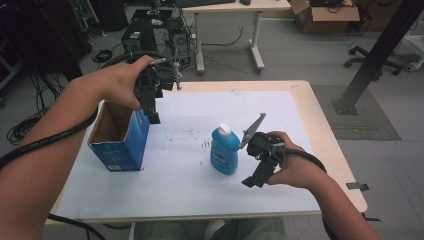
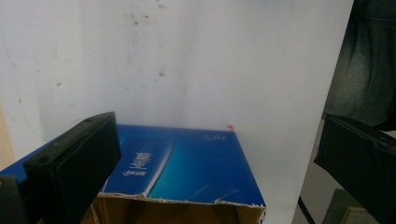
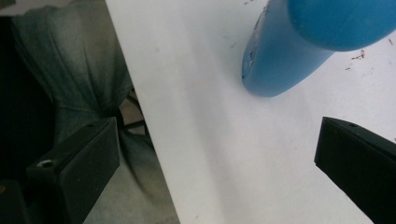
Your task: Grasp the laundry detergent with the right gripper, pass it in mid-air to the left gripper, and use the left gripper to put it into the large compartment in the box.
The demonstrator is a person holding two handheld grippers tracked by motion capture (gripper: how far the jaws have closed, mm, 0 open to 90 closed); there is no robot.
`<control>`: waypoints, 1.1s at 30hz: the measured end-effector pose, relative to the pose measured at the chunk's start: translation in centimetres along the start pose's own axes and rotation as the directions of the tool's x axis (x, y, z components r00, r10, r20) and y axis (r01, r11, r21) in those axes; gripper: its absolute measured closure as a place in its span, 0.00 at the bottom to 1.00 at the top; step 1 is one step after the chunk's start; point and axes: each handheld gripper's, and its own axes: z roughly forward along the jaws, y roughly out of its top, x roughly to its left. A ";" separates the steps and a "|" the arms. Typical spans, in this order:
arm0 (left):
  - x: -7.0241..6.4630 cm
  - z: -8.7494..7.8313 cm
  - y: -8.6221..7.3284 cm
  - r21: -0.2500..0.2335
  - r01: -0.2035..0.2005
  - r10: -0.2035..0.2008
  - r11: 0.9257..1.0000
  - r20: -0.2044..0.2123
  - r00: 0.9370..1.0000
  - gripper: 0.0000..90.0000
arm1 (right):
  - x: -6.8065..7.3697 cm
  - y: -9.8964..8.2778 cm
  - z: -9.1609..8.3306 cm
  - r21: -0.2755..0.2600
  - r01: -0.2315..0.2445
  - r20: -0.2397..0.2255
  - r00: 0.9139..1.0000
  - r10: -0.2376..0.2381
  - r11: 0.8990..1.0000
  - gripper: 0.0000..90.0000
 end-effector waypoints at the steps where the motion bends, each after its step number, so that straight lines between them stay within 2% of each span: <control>1: 0.0 0.0 0.0 0.000 -0.001 0.001 1.000 0.001 1.000 0.00 | -0.1 -0.1 0.1 -0.008 -0.006 0.006 1.000 0.006 1.000 0.00; 7: 0.0 0.1 0.0 0.005 -0.004 0.004 1.000 0.005 1.000 0.00 | -0.7 -0.7 0.7 -0.065 -0.048 0.023 0.998 0.050 0.997 0.00; 9: 0.0 0.2 0.0 0.003 -0.001 0.001 1.000 0.004 1.000 0.00 | -1.0 -1.2 1.2 -0.104 -0.066 0.026 0.997 0.070 0.992 0.00; 15: 0.0 0.1 0.1 0.003 -0.006 0.006 1.000 0.003 1.000 0.00 | -1.3 -1.8 1.7 -0.155 -0.081 0.031 0.996 0.087 0.985 0.00; 18: 0.0 0.1 0.3 0.004 -0.002 0.002 1.000 0.000 1.000 0.00 | -1.4 -2.2 2.1 -0.209 -0.091 0.057 0.993 0.105 0.974 0.00; 20: -0.1 0.0 0.3 -0.001 -0.004 0.004 1.000 0.000 1.000 0.00 | -1.4 -2.2 2.2 -0.218 -0.092 0.062 0.992 0.108 0.972 0.00; 21: -0.2 0.0 0.4 -0.010 -0.010 0.010 1.000 0.003 1.000 0.00 | -1.4 -2.2 2.4 -0.246 -0.088 0.078 0.991 0.110 0.965 0.00; 27: -0.1 0.0 0.4 -0.009 -0.006 0.006 1.000 0.002 1.000 0.00 | -1.4 -2.3 3.2 -0.298 -0.086 0.084 0.990 0.116 0.951 0.00; 31: 0.0 0.0 0.3 -0.009 -0.002 0.002 1.000 0.004 1.000 0.00 | -1.4 -2.4 3.6 -0.316 -0.091 0.076 0.990 0.121 0.945 0.00; 32: 0.1 0.1 0.2 -0.007 0.001 -0.001 1.000 0.003 1.000 0.00 | -1.5 -2.5 3.9 -0.332 -0.099 0.074 0.989 0.130 0.938 0.00; 33: 0.1 0.1 0.2 -0.007 0.001 -0.001 1.000 0.003 1.000 0.00 | -1.5 -2.5 3.9 -0.332 -0.099 0.074 0.989 0.130 0.938 0.00</control>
